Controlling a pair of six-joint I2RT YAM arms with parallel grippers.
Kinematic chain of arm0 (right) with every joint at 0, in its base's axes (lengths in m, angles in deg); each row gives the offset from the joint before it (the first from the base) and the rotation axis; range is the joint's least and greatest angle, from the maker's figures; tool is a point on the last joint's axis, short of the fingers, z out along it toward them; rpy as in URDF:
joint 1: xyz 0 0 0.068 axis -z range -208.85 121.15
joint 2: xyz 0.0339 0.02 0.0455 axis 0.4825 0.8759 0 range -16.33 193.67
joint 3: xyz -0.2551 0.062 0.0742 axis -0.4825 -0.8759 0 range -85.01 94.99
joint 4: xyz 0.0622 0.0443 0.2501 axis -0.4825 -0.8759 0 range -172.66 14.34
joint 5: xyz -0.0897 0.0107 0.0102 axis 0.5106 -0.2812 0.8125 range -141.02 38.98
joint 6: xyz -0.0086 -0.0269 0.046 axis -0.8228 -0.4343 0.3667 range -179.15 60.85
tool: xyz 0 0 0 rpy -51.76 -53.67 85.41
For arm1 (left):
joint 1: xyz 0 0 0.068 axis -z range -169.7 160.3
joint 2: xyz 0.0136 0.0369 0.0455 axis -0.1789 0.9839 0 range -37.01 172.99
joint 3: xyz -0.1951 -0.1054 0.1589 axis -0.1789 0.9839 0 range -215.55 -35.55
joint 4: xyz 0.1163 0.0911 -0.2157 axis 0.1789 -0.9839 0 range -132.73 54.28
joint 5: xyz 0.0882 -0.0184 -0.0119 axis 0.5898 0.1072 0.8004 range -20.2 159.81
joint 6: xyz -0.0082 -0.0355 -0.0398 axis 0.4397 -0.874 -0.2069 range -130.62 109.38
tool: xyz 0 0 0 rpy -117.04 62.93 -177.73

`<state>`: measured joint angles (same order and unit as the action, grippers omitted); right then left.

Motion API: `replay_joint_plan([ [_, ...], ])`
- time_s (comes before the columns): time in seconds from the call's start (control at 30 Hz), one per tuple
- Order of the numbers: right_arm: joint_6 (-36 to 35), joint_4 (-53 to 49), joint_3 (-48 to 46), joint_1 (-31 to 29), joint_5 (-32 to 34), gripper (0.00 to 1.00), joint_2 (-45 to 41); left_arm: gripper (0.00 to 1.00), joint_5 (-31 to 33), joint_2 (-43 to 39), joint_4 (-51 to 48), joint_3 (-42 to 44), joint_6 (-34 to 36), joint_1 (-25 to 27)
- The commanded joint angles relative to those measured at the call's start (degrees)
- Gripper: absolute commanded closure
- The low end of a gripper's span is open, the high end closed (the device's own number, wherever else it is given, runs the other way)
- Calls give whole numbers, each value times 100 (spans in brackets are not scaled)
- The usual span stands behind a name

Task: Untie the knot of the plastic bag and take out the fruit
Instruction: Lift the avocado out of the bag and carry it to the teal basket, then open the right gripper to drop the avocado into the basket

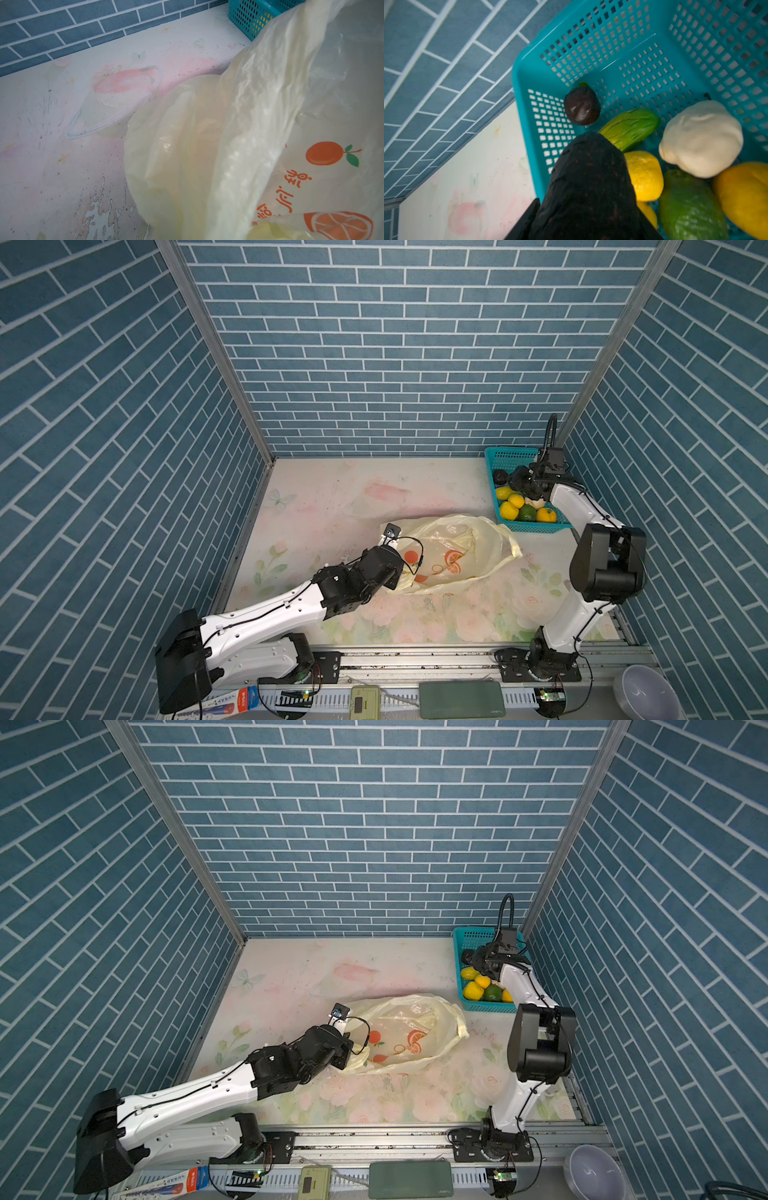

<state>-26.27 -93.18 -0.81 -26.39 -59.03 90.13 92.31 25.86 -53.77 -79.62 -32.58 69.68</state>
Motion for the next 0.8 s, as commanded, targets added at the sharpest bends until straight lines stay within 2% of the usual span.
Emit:
replay_joint_plan([
  [0.0,-288,126,756,177,-34,55,431,100,70,-120,-124,102,-79,-49],
  [0.07,-286,11,1065,291,-33,52,760,100,62,-134,-121,121,-90,-49],
  [0.2,-278,-300,1594,395,-36,39,1223,100,37,-150,-59,161,-89,-62],
  [0.37,-283,-368,1732,396,84,28,1255,100,9,-136,-20,167,-58,-92],
  [0.6,-309,-278,1383,387,108,25,932,100,-34,-136,70,192,-80,-136],
  [0.77,-296,-84,762,336,47,25,359,100,-52,-136,180,239,-100,-187],
])
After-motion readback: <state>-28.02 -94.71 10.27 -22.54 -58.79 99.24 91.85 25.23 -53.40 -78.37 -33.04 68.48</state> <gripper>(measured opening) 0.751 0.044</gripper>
